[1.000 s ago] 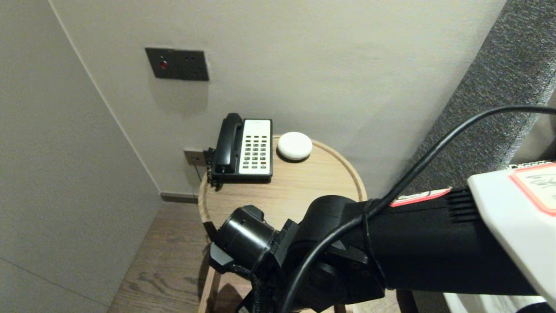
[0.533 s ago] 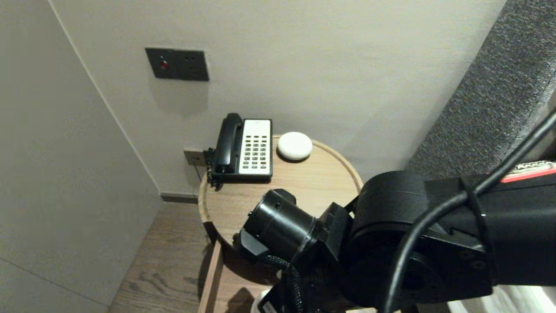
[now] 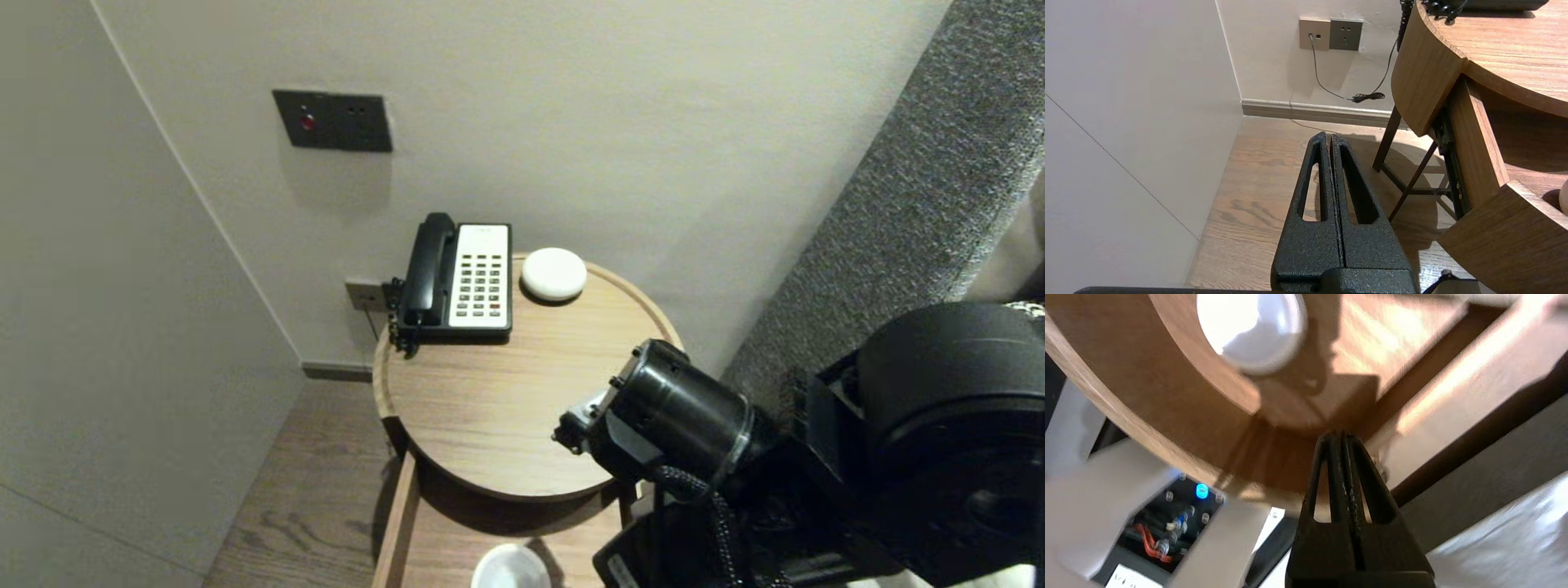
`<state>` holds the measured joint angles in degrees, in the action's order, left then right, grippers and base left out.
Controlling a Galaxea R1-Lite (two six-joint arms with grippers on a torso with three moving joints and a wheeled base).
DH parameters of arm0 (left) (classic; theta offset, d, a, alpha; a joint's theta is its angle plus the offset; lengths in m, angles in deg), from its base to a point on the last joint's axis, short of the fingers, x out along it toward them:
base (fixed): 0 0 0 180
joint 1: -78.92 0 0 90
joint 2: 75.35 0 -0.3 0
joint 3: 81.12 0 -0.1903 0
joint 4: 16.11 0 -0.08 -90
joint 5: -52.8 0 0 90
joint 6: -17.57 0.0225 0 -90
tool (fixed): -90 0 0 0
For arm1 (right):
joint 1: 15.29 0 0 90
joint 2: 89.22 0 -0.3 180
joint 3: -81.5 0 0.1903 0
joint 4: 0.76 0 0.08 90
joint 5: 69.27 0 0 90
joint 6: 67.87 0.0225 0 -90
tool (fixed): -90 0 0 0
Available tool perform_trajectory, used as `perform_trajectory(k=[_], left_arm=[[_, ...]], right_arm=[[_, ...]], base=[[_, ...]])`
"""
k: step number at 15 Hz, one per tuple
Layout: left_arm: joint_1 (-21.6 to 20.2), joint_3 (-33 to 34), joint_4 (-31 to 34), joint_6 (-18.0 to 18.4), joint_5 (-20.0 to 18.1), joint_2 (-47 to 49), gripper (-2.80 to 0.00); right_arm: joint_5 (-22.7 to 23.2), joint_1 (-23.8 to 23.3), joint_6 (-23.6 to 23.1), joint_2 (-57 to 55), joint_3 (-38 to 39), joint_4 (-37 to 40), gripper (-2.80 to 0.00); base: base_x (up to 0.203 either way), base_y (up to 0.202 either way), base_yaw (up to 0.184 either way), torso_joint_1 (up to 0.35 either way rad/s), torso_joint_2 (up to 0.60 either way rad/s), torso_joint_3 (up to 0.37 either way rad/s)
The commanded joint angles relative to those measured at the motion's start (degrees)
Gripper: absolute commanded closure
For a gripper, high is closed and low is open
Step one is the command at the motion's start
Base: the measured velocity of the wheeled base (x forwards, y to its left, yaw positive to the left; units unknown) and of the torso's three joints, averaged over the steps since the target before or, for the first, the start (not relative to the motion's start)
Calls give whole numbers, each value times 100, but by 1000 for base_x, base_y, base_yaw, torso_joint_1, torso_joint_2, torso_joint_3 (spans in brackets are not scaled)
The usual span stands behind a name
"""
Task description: Put the remote controls on the table in the drawer one by one, then close the nightstand drawer
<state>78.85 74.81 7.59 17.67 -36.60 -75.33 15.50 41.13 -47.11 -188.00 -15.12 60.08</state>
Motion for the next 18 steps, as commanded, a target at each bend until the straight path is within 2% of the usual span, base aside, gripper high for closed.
perform_trajectory(k=[1,4,6,15,18], left_arm=[[-1,0,2,-2,2,-2,0],[-1,0,2,-2,2,-2,0],[6,0,2,-2,2,-2,0],[-1,0,2,-2,2,-2,0],[-1,0,2,-2,2,-2,0]], right_arm=[[197,-252,120,498,641,-135,0],[625,-566,163,963,1663,-753,0],[738,-710,168,1264,2137,-1026,0],[1042,-639,182,1257,2760,-1091,0],[1202,-575,167,981,3136,-1725,0]], base=[[0,0,0,0,0,0],[0,0,0,0,0,0],[0,0,0,0,0,0],[0,0,0,0,0,0],[0,0,0,0,0,0]])
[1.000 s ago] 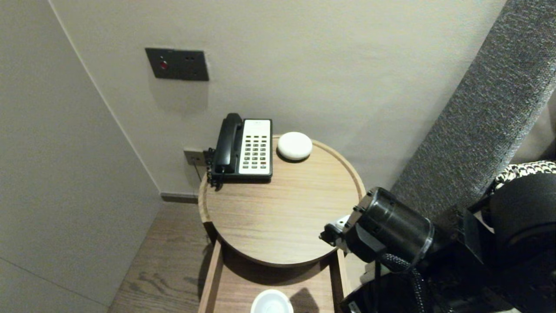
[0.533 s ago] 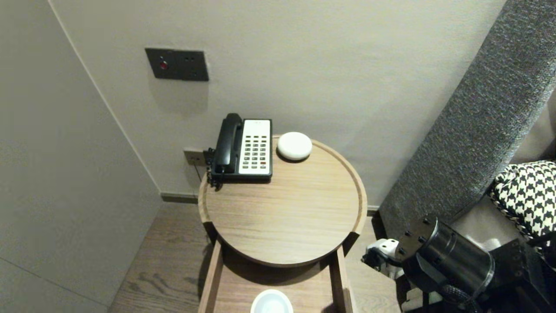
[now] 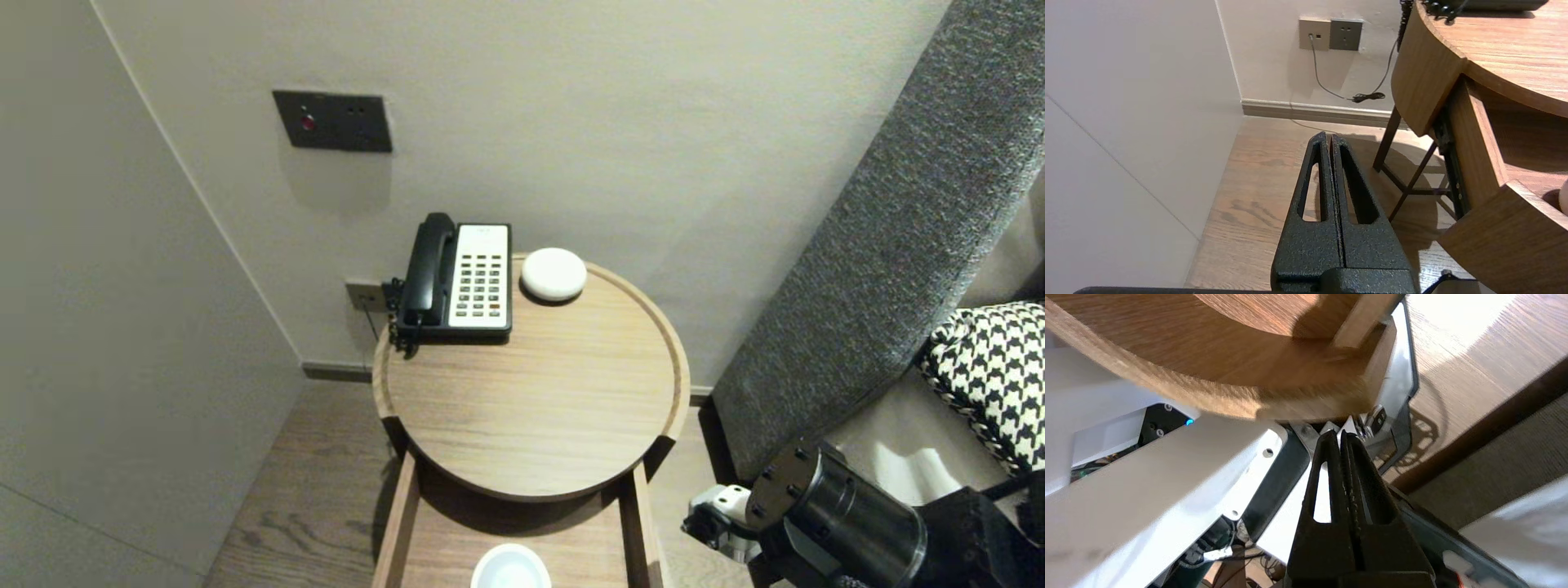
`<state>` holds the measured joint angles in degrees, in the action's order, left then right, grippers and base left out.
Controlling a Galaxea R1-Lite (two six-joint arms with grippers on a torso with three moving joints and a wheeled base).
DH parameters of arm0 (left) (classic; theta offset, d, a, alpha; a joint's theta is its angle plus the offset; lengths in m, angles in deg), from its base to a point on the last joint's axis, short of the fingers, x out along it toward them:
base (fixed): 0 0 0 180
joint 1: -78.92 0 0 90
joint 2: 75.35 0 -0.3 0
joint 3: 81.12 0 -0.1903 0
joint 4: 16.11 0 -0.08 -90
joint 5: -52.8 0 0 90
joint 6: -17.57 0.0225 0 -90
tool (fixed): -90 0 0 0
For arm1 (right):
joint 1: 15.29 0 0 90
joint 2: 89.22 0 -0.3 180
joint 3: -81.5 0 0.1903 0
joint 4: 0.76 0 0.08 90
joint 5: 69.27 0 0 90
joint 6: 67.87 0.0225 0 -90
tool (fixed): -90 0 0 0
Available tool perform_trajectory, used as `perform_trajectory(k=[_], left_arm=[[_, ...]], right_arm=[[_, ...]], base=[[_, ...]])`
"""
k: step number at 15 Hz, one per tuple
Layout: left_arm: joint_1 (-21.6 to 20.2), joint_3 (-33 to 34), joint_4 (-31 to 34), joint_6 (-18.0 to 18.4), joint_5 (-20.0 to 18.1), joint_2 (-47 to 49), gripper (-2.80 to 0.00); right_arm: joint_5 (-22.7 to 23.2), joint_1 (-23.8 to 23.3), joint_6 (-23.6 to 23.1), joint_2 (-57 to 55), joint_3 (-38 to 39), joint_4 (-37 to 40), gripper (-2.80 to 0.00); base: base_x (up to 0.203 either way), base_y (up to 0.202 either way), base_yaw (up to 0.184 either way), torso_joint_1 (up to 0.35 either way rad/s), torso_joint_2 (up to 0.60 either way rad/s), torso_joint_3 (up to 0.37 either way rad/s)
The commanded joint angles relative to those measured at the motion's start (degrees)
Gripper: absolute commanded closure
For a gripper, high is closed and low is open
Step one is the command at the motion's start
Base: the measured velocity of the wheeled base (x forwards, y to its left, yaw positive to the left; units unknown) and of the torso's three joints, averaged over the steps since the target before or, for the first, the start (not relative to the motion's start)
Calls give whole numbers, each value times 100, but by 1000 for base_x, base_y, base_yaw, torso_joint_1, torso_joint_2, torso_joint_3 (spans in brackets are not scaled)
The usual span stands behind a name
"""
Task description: Close the nightstand drawer
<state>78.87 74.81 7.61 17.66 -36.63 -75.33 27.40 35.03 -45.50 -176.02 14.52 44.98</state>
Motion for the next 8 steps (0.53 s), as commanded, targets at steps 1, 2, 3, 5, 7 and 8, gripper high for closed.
perform_trajectory(k=[1,2,3,5,7,8], left_arm=[[-4,0,0,-1,4,-2,0],[-4,0,0,-1,4,-2,0],[-4,0,0,-1,4,-2,0],[-4,0,0,-1,4,-2,0],[-4,0,0,-1,4,-2,0],[-4,0,0,-1,4,-2,0]], right_arm=[[17,58,5,-340,277,-434,0],[28,75,4,-398,336,-550,0],[39,125,4,-469,351,-578,0],[50,136,4,-549,323,-618,0],[37,136,1,-695,269,-783,0],[28,136,-5,-741,257,-876,0]], base=[[0,0,0,0,0,0],[0,0,0,0,0,0],[0,0,0,0,0,0],[0,0,0,0,0,0],[0,0,0,0,0,0],[0,0,0,0,0,0]])
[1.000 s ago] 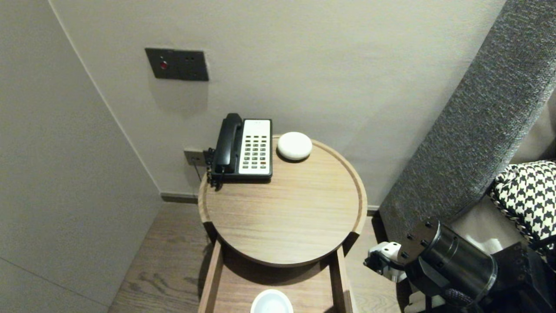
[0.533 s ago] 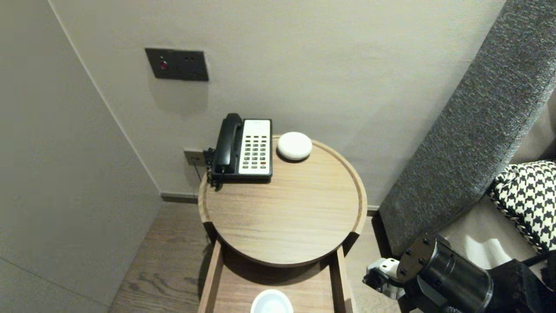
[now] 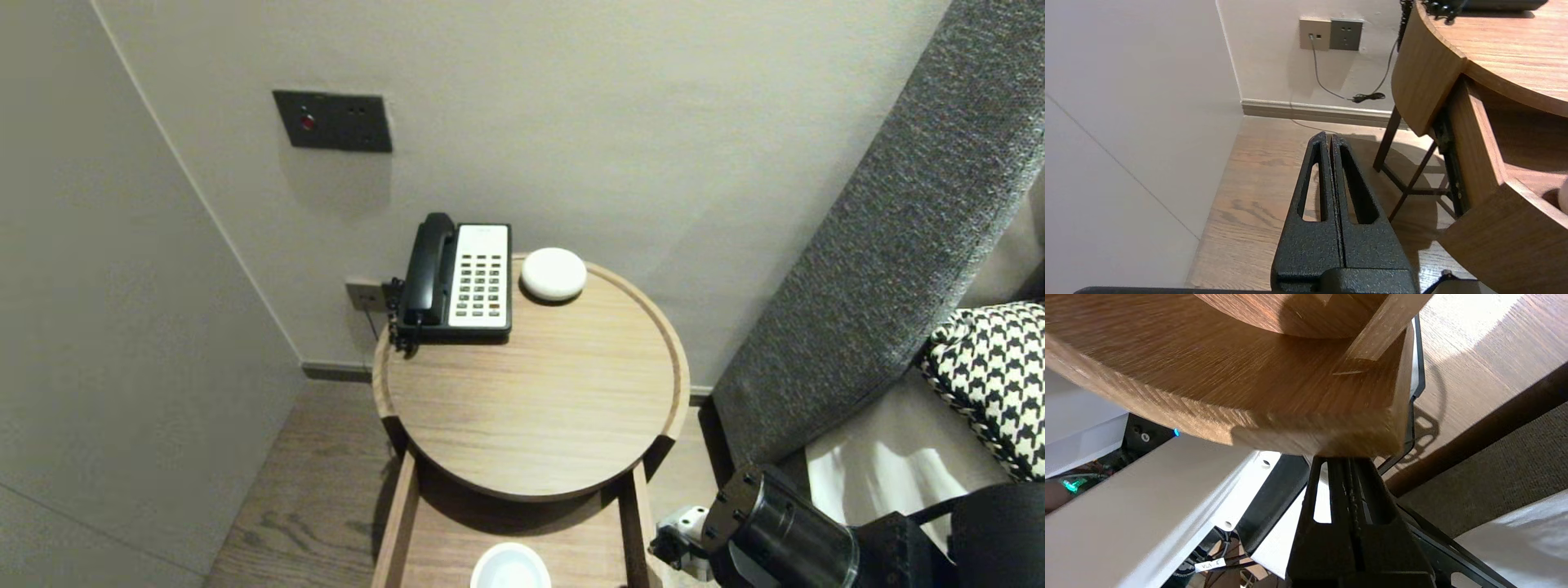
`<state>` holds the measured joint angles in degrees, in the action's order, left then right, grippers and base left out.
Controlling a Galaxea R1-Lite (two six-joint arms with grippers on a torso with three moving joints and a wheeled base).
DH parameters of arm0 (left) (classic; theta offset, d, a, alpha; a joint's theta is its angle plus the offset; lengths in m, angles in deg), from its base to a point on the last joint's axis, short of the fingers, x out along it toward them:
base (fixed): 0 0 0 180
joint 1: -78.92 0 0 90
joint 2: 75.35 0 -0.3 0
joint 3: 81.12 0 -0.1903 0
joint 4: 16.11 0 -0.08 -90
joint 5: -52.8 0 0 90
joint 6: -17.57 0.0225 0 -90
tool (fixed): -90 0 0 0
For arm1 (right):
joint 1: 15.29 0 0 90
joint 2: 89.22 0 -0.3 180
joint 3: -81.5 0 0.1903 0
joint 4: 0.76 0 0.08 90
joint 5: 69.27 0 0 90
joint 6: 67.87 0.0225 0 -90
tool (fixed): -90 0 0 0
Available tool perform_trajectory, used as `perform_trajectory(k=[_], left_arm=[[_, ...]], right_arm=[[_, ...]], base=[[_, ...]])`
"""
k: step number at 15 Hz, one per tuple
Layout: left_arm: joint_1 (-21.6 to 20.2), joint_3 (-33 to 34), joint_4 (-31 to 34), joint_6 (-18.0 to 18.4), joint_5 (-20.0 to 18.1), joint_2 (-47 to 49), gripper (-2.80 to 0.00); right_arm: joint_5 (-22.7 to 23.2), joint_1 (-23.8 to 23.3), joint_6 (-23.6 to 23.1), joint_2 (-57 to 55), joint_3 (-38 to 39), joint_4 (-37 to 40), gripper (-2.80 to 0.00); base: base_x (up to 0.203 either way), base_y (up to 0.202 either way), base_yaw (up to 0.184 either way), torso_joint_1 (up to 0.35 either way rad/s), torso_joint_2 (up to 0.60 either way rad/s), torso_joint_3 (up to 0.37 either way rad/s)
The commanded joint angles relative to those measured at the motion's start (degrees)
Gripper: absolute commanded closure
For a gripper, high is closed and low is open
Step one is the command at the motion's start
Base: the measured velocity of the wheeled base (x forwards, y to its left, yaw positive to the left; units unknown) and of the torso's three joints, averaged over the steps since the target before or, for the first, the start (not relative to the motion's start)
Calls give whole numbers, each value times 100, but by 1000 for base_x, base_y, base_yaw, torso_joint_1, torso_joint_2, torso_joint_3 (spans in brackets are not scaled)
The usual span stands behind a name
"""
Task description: Close the nightstand drawer
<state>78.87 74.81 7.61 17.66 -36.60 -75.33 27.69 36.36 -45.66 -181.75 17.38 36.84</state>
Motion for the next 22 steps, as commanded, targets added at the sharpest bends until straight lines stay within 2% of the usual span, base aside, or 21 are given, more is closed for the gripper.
perform_trajectory(k=[1,4,11,22], left_arm=[[-4,0,0,-1,2,-2,0],[-4,0,0,5,2,-2,0],[-4,0,0,-1,2,-2,0],[-4,0,0,5,2,-2,0]], right_arm=[[-7,-15,11,-246,-28,-192,0],[-31,-70,11,-382,-125,-324,0],[-46,-804,-215,-870,-889,-333,0],[-74,-1442,-462,-1574,-1744,-333,0]], base=[[0,0,0,0,0,0],[0,0,0,0,0,0],[0,0,0,0,0,0],[0,0,0,0,0,0]])
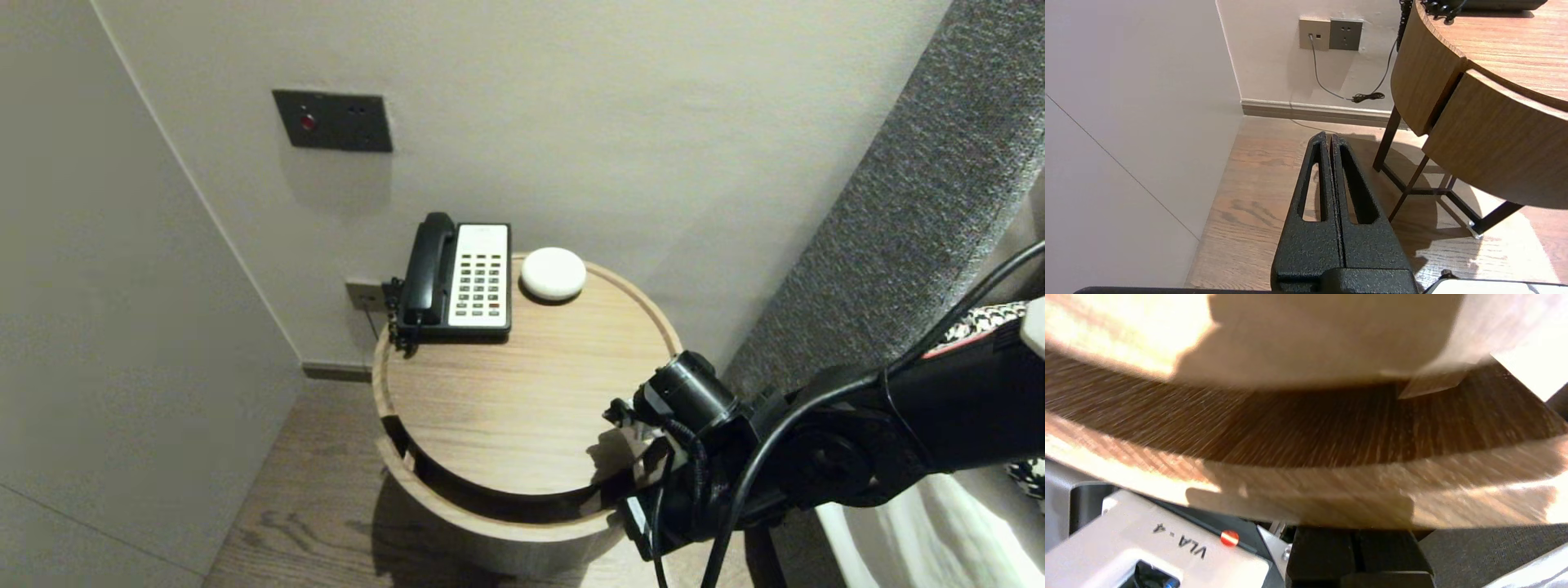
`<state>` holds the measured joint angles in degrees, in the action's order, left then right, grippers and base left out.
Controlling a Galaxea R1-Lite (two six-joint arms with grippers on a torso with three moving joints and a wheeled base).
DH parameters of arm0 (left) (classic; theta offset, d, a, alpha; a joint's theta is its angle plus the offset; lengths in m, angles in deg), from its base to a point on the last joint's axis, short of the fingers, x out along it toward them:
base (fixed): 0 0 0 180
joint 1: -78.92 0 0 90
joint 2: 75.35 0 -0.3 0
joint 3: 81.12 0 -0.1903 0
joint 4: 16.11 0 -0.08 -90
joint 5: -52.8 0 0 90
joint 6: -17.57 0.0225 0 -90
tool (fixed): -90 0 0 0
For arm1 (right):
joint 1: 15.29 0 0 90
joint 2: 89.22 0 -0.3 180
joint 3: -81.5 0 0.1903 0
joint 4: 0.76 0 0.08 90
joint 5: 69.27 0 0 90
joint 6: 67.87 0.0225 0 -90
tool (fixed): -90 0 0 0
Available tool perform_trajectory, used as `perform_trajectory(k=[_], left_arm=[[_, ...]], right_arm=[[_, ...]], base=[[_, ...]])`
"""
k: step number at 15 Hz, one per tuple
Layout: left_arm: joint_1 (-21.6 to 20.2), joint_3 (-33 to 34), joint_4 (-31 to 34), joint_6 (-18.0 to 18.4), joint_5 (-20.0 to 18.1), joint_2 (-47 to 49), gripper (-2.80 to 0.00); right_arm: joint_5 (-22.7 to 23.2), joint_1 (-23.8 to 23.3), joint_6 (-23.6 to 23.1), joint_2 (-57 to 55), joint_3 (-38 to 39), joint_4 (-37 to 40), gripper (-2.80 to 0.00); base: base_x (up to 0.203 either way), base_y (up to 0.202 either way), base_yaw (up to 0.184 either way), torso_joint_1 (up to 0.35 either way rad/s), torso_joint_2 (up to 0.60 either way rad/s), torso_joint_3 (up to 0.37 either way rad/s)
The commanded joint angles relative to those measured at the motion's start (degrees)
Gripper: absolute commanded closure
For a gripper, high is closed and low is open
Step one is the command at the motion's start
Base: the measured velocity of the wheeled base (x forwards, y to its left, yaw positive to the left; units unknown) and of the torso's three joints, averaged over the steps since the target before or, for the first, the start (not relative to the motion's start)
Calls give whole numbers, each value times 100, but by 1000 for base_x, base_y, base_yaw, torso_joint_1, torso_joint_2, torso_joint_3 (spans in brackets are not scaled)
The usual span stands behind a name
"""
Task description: Close the nightstand drawer
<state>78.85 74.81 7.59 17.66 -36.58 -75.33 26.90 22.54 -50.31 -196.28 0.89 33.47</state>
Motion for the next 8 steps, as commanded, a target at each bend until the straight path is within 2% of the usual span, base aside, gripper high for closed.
perform_trajectory(k=[1,8], left_arm=[[-1,0,2,6,-1,-2,0],[-1,0,2,0,-1,-2,0]], right_arm=[[-13,-118,2,-136,-181,11,0],[-54,-223,-130,-165,-376,12,0]], base=[[0,0,0,0,0,0],[0,0,0,0,0,0]])
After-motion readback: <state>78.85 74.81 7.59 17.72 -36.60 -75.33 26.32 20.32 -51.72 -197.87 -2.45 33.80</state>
